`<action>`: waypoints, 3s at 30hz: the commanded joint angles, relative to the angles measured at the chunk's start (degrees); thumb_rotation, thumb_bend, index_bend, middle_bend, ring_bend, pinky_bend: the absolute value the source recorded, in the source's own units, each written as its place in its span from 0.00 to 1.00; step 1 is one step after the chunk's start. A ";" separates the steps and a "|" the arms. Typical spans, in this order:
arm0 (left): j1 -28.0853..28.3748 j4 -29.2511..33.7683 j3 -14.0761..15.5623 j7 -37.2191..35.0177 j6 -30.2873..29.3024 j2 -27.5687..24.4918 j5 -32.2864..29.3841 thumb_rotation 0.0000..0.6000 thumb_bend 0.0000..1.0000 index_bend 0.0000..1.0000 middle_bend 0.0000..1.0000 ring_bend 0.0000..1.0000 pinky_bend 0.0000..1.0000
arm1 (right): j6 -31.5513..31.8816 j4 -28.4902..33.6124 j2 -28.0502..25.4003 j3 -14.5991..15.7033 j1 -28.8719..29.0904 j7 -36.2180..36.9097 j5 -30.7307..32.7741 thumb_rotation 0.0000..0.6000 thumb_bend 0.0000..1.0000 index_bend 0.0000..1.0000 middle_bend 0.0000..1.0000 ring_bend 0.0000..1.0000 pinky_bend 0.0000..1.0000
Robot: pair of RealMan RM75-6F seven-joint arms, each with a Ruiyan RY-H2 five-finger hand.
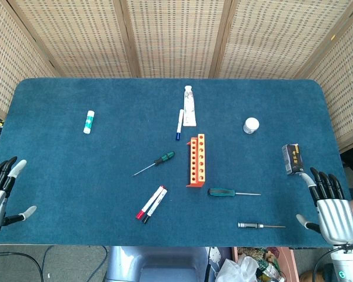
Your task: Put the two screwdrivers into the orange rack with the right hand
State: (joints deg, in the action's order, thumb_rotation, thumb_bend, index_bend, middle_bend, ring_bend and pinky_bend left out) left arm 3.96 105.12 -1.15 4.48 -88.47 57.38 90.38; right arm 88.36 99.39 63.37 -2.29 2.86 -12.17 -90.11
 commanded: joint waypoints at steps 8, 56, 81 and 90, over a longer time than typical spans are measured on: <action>-0.04 0.00 0.13 -0.02 0.07 -0.05 0.34 1.00 0.00 0.00 0.00 0.00 0.00 | -0.65 0.33 0.01 0.45 0.08 -0.51 -0.43 1.00 0.00 0.10 0.00 0.00 0.00; 0.71 0.13 -0.40 2.20 1.94 0.87 -1.50 1.00 0.00 0.00 0.00 0.00 0.00 | -19.99 -18.00 19.55 7.06 8.18 -0.56 -2.40 1.00 0.27 0.45 0.00 0.00 0.00; 0.88 0.15 -0.48 2.28 2.29 0.96 -1.80 1.00 0.00 0.00 0.00 0.00 0.00 | -21.79 -19.30 20.18 7.12 9.26 0.79 -0.14 1.00 0.35 0.56 0.01 0.00 0.00; 0.83 0.19 -0.43 2.40 2.20 1.01 -1.71 1.00 0.00 0.00 0.00 0.00 0.00 | -21.42 -18.67 19.73 7.22 9.32 0.64 -0.04 1.00 0.38 0.58 0.04 0.00 0.00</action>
State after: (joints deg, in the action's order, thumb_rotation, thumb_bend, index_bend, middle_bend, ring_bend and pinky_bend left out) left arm 4.80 105.31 -1.58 6.88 -86.27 58.39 88.66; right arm 66.92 80.71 83.11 4.92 12.18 -11.51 -90.14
